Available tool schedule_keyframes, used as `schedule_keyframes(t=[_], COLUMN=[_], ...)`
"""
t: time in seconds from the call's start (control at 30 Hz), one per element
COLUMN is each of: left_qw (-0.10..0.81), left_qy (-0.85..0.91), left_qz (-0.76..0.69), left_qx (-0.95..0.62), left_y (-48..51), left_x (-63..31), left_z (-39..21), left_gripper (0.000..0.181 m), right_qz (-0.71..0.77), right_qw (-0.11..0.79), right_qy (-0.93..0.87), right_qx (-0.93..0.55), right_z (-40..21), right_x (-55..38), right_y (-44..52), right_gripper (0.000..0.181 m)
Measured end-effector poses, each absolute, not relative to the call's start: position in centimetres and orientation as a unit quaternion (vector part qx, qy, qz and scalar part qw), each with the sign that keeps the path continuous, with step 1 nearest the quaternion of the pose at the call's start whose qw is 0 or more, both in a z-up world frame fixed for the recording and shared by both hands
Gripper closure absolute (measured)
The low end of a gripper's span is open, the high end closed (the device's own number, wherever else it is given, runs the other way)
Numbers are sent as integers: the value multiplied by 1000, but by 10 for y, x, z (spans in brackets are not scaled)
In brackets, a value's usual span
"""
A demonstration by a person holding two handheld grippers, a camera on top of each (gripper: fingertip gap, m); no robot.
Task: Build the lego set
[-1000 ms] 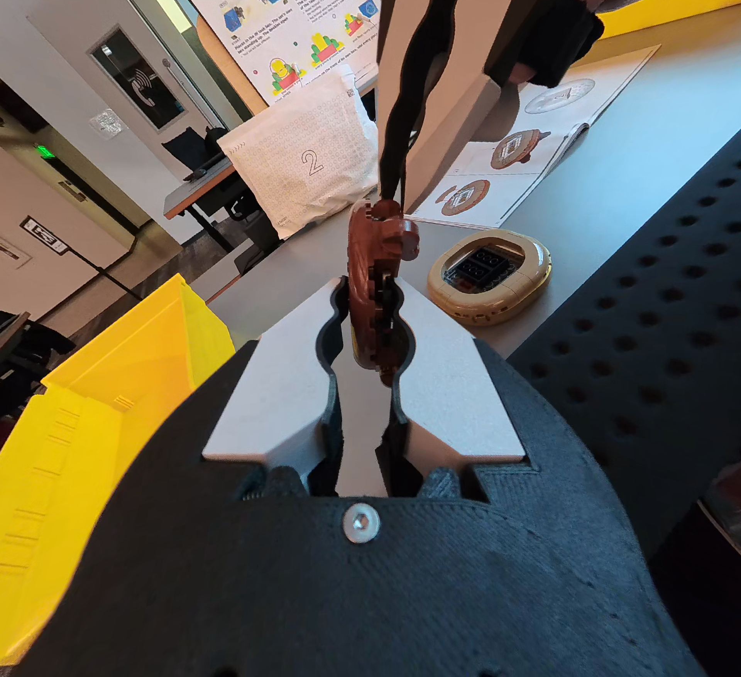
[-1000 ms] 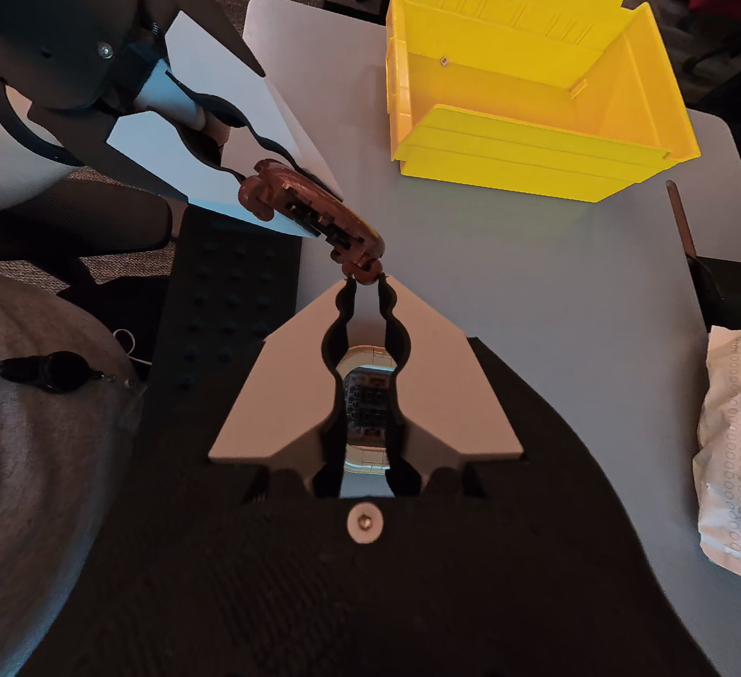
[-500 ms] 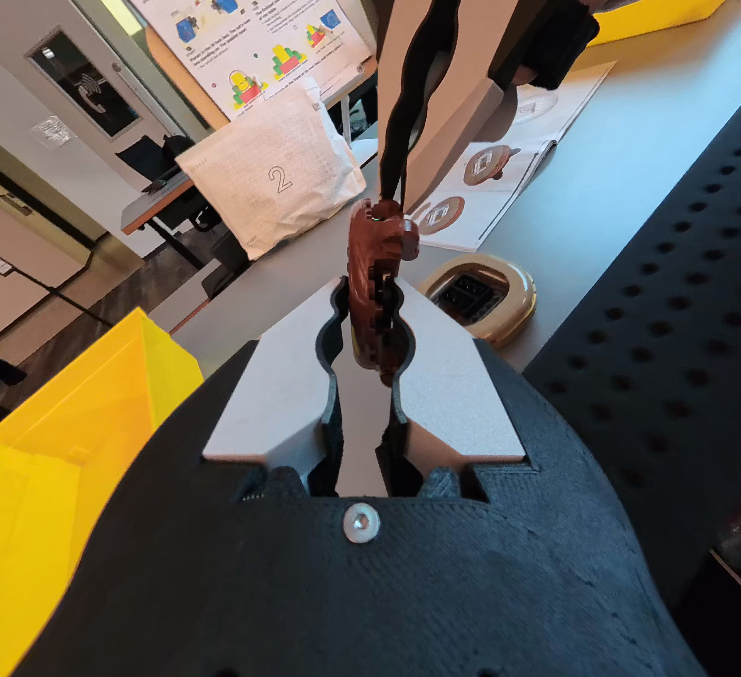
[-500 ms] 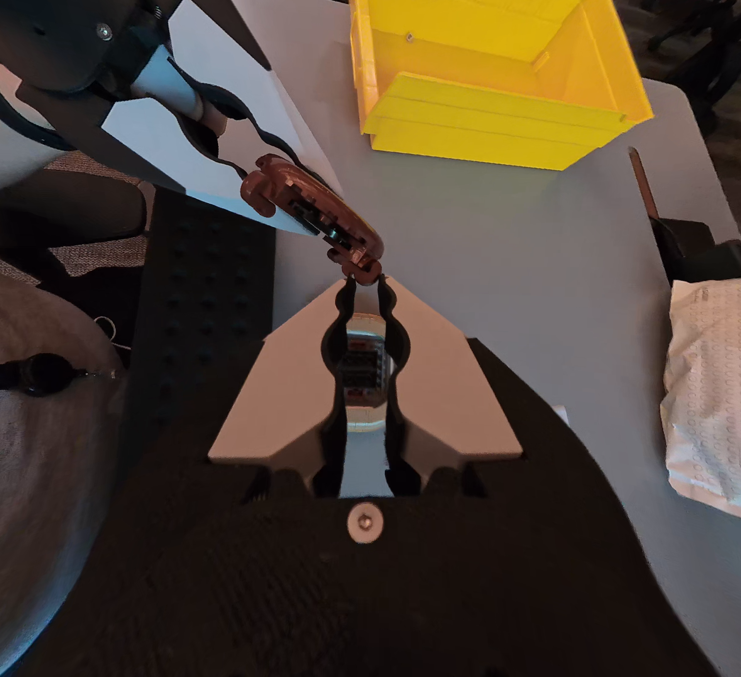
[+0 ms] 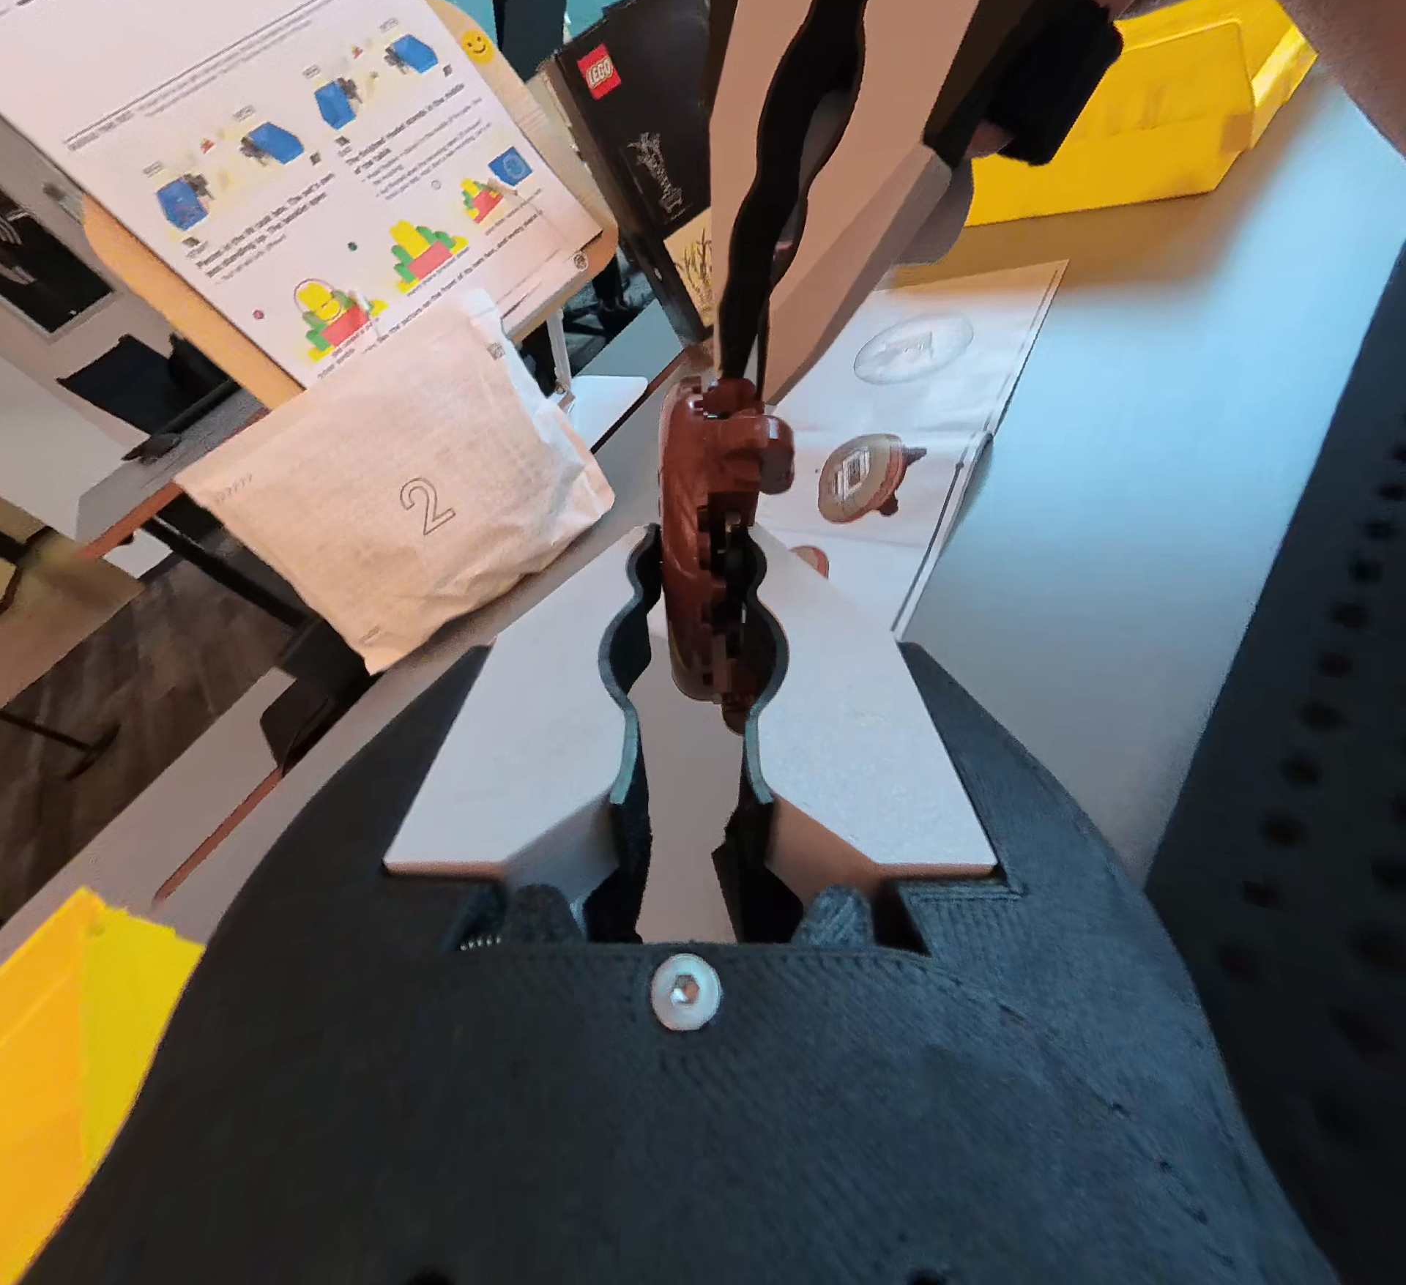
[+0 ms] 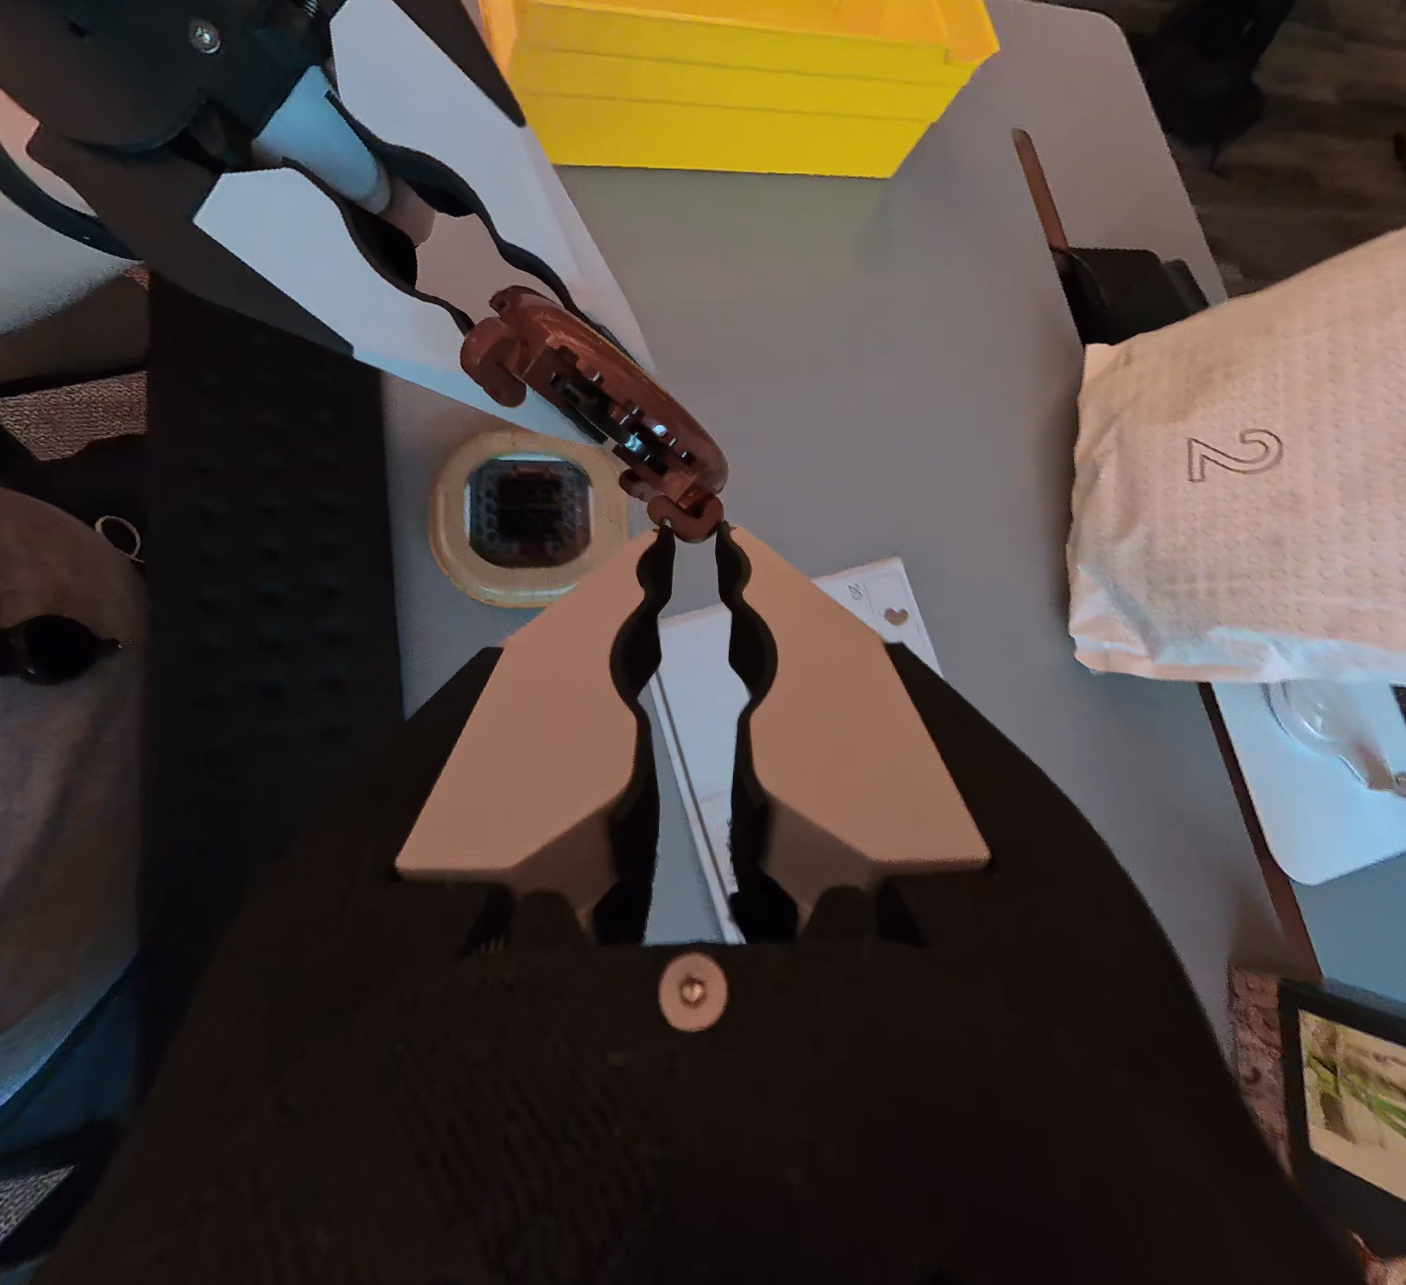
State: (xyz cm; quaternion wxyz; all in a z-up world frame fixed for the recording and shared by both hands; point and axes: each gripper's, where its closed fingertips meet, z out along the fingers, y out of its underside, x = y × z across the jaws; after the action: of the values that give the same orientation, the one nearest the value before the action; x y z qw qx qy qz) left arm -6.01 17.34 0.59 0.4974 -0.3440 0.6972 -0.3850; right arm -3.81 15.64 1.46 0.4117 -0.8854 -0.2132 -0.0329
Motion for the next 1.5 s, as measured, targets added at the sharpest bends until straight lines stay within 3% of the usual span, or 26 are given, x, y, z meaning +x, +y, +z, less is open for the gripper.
schedule_keyframes(t=[0.37, 0.6, 1.13, 1.5], left_qw=[496, 502, 474, 494], left_qy=[705, 709, 689, 681], left_qz=[-400, -409, -456, -447], left_qx=[-311, -279, -304, -306], left_y=[137, 130, 159, 169], left_x=[5, 36, 59, 60], left_z=[42, 62, 5, 5], left_gripper=[164, 164, 164, 164], right_qz=[-65, -78, -53, -74], right_qw=[413, 467, 459, 477], right_qy=[-189, -156, -180, -213], right_qx=[-889, -867, -868, -849], right_z=[53, 74, 34, 32], right_x=[26, 54, 68, 70], right_y=[118, 109, 135, 143], right_gripper=[171, 171, 172, 168])
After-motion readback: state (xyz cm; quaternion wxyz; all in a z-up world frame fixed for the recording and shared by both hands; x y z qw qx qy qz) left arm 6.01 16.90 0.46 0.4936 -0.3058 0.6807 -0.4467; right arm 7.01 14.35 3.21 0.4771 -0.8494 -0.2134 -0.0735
